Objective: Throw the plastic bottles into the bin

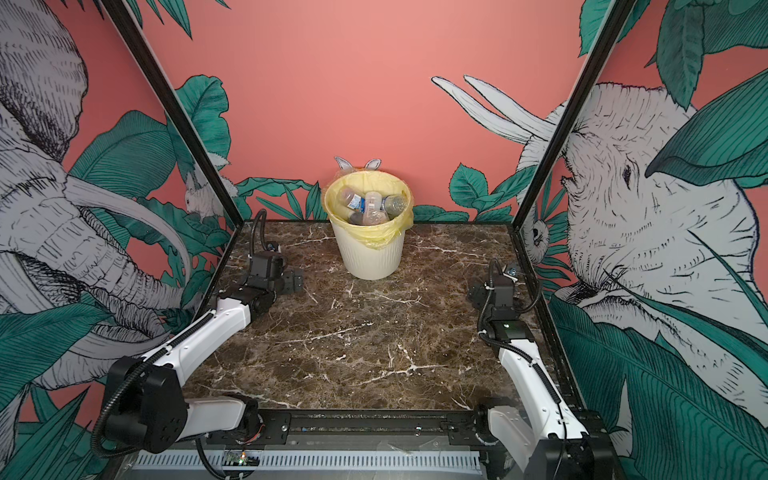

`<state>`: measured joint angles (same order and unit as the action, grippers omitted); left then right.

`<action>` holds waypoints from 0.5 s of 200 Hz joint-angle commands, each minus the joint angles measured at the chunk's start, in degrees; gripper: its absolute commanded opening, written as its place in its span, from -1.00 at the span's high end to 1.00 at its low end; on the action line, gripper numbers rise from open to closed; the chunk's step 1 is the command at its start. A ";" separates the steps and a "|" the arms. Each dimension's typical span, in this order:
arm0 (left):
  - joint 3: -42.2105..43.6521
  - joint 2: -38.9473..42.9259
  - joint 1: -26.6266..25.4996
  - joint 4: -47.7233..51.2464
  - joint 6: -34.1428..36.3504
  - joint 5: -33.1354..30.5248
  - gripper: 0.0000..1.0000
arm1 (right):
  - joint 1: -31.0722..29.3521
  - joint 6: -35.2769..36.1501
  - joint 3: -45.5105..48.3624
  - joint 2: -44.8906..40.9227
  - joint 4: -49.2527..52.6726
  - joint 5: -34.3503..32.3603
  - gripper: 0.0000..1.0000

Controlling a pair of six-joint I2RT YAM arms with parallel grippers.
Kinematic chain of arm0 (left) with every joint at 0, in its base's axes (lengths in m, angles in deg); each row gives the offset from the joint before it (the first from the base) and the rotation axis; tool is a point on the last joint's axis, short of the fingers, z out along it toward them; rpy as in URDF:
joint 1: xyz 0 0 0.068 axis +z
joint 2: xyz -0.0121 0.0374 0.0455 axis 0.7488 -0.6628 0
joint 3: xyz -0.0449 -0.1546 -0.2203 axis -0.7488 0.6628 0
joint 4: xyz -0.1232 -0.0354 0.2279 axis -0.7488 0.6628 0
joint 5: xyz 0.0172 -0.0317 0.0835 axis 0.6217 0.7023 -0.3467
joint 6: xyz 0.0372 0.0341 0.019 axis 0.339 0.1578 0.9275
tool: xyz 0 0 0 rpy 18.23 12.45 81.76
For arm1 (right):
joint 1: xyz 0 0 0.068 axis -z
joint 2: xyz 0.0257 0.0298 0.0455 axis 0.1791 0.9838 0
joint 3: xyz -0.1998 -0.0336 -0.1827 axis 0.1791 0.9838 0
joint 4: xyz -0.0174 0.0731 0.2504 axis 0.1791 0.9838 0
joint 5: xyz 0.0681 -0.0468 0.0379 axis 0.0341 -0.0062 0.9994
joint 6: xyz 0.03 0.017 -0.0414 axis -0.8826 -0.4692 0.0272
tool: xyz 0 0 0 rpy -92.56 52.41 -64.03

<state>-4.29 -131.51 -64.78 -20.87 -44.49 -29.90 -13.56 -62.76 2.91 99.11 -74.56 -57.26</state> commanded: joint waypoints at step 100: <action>16.73 -1.51 5.02 -31.14 13.60 -3.60 -0.99 | 0.25 3.82 9.23 -1.88 -15.92 -6.08 -0.99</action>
<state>9.37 -133.15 -61.72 -42.29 -33.19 -34.49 -13.56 -60.62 10.65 98.22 -84.27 -61.30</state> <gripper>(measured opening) 0.994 0.989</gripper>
